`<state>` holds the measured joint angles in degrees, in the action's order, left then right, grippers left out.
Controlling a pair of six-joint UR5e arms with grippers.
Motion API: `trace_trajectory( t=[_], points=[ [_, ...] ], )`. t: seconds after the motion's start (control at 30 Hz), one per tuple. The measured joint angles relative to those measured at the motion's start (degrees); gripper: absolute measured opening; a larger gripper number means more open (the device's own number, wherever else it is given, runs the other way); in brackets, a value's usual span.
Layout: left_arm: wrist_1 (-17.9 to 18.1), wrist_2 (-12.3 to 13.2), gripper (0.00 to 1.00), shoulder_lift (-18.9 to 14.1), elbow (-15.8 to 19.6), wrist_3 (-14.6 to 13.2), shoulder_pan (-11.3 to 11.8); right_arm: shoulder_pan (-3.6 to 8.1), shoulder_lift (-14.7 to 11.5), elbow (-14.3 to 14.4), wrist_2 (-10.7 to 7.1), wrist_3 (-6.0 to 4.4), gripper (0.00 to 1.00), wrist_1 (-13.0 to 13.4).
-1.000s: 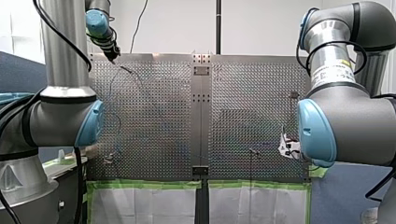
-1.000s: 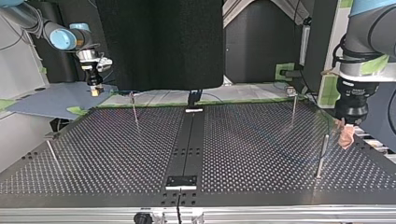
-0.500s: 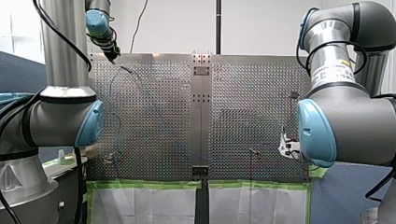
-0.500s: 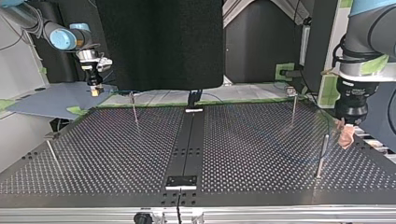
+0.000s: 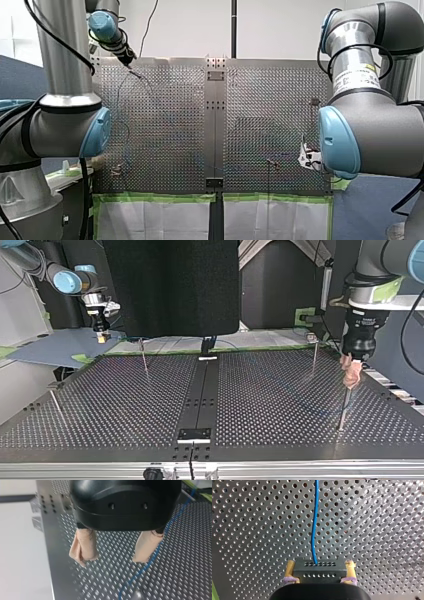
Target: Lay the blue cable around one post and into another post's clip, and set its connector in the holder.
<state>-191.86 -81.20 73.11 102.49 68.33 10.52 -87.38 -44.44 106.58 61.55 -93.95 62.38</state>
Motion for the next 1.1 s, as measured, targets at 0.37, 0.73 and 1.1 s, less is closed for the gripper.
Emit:
trace_trajectory(
  t=[0.37,0.73,1.1],
  points=[
    [4.8,4.0,1.0,-2.7,5.4,5.4,-4.2,-0.63,0.0,0.0,-0.1,0.03,0.0,-0.1],
    [10.5,-1.1,1.0,2.7,11.2,11.1,-9.9,-0.67,0.0,0.0,0.06,-0.01,0.0,-0.2],
    [16.4,-7.0,1.0,8.6,13.5,17.0,-15.8,-0.65,0.0,0.0,0.1,-0.01,0.0,-0.2]
  ],
)
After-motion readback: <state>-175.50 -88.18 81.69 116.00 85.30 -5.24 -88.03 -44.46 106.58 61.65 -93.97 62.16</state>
